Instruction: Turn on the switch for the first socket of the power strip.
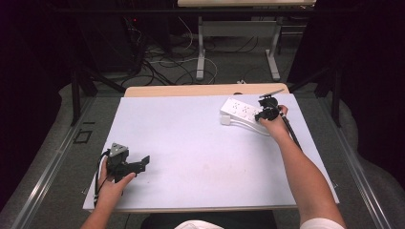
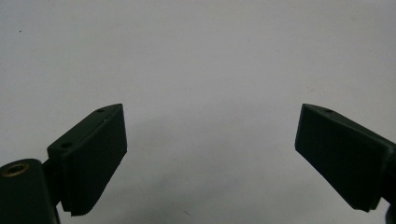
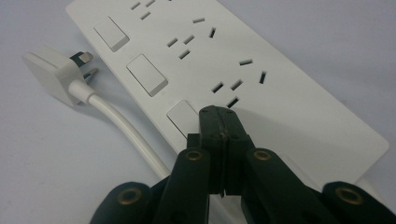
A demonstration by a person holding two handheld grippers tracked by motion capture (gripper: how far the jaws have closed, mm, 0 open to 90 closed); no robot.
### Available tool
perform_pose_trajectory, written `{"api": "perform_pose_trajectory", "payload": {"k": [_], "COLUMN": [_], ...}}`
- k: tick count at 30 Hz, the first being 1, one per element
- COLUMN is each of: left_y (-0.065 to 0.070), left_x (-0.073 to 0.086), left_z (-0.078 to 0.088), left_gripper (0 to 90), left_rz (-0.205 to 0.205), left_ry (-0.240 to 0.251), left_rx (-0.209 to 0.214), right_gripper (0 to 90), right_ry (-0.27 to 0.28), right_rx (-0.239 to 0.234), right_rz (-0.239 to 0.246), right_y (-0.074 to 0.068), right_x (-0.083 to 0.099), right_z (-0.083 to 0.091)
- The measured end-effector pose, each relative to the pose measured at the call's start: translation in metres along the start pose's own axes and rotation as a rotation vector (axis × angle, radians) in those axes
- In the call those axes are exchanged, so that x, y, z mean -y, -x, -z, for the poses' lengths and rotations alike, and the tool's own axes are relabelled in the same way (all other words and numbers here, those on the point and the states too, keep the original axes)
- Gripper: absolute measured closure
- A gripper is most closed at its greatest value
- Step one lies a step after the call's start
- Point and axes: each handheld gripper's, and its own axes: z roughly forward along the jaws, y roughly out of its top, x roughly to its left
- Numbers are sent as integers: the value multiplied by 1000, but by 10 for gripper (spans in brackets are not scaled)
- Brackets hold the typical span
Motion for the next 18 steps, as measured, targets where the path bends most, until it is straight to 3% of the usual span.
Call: {"api": "perform_pose_trajectory", "payload": {"k": [9, 18], "left_y": [-1, 0], "left_x": [1, 0], "left_z": [1, 0], "left_gripper": [91, 91], "left_rz": [7, -1], "left_ry": [3, 4], "left_rx": [0, 1], "right_gripper": [813, 672], "right_ry": [-12, -12], "right_rx": [-7, -5], "right_rz": [-10, -6], "right_y": [1, 1], "right_x": [-2, -2], "right_z": [1, 4]}}
